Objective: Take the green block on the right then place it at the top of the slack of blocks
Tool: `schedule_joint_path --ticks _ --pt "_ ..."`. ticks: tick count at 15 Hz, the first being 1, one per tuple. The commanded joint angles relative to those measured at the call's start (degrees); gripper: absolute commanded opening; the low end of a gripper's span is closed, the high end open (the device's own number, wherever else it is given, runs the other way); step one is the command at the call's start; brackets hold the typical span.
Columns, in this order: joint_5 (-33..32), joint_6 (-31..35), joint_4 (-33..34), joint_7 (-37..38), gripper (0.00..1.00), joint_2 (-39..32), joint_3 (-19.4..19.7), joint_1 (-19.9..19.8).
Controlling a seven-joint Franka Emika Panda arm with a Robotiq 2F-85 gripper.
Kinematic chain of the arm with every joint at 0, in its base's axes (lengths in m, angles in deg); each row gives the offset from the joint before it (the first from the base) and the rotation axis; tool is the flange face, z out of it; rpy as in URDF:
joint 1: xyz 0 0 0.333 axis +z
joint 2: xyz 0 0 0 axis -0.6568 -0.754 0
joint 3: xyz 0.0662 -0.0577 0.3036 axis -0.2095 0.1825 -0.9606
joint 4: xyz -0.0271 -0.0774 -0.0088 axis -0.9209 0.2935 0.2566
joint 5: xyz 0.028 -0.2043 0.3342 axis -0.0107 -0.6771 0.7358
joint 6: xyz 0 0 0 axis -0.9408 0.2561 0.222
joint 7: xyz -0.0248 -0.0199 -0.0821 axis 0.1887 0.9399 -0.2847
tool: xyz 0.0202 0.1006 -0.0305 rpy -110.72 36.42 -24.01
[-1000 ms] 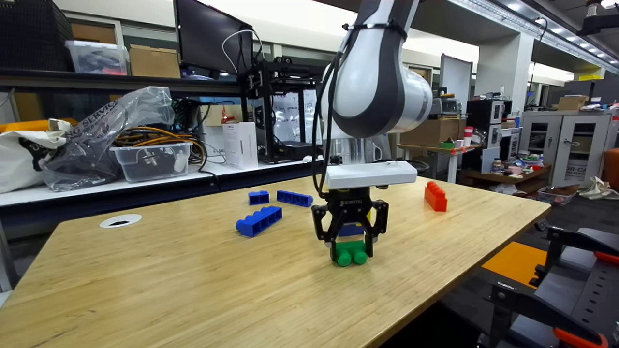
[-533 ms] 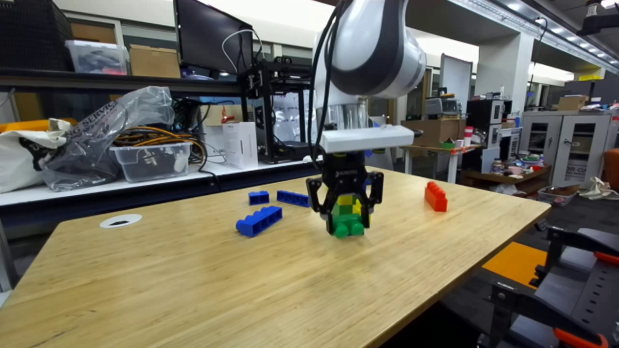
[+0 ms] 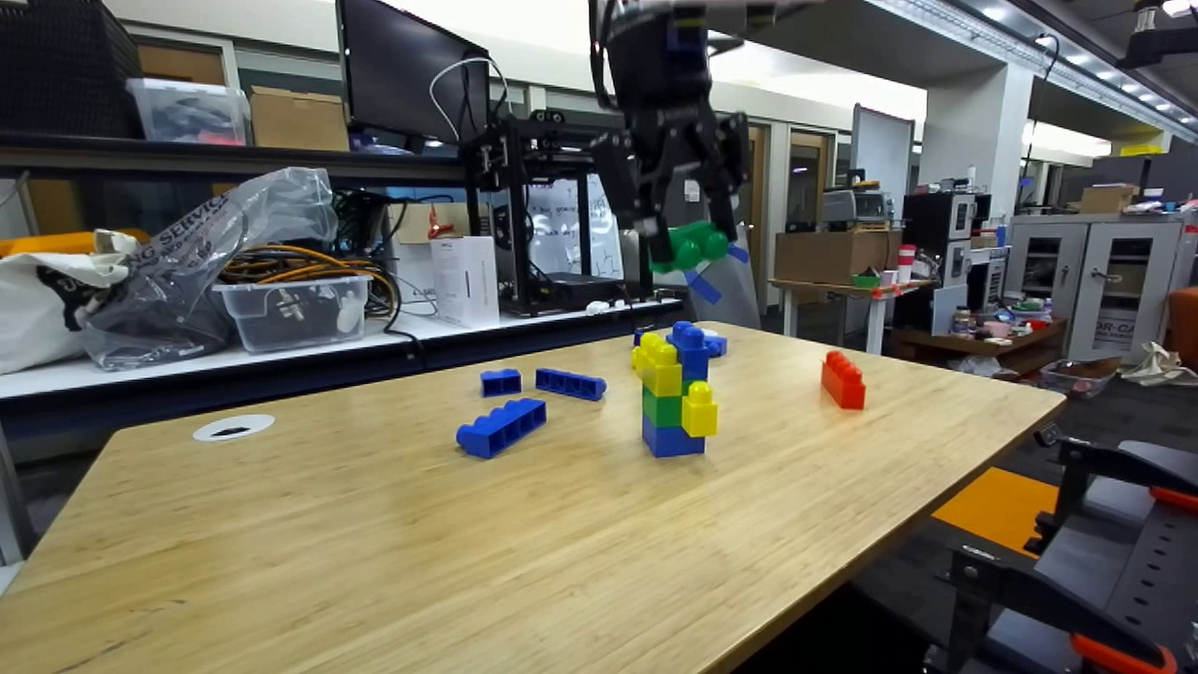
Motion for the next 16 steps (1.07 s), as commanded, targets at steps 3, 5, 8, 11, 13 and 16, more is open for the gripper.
schedule_joint_path --ticks 3,5,8,11,13,16 --pt "-3.9 -17.8 13.6 -15.9 0.44 -2.4 -3.6 -4.9" --pt "-6.3 -20.8 19.5 -21.2 0.44 -5.3 -3.2 -6.3" --pt "-8.3 -24.5 29.0 -30.3 0.44 -11.7 -2.4 -8.2" --pt "-9.3 -29.1 37.3 -38.8 0.44 -18.6 -2.2 -8.8" --pt "-10.6 -32.2 41.1 -42.9 0.44 -22.6 -2.3 -8.4" --pt "-12.9 -37.2 45.6 -49.0 0.44 -27.4 -2.5 -7.7"
